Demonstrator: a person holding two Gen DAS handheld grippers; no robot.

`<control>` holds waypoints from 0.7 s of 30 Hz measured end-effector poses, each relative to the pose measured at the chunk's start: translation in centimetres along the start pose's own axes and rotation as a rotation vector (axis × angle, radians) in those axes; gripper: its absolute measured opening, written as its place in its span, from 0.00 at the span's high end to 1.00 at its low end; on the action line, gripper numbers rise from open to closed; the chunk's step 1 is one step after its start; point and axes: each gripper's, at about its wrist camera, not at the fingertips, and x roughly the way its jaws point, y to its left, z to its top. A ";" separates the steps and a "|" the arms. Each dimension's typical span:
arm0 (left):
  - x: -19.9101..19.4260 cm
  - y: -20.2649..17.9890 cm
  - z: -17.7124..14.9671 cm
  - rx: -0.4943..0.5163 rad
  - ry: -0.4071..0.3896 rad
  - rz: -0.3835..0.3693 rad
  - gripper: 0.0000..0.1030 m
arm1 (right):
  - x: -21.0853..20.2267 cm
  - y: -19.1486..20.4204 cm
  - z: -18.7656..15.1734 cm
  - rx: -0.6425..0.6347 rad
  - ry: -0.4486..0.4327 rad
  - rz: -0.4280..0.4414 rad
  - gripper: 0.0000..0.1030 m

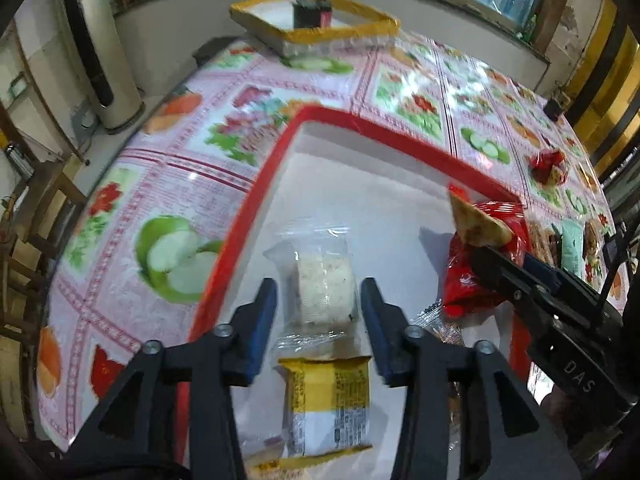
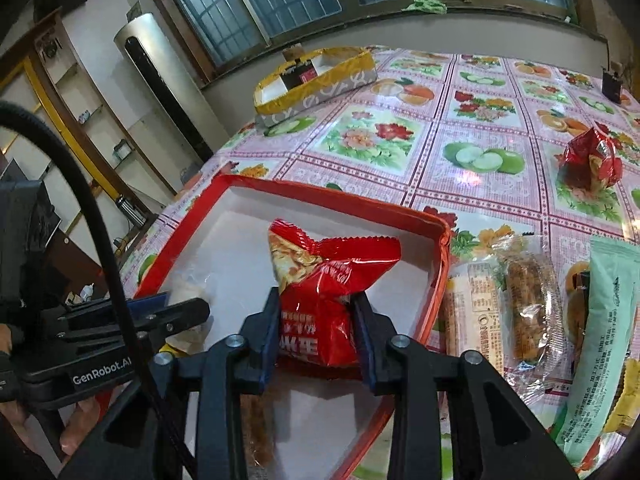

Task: Organize snacks
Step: 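Lower both bags into the tray and open both grippers, then grasp the green bar with the left gripper while the right grasps a yellow-and-white packet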

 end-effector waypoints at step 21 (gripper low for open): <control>-8.9 -11.2 -7.7 0.087 -0.109 -0.260 0.22 | -15.7 -11.9 -3.4 0.124 -0.077 -0.046 0.35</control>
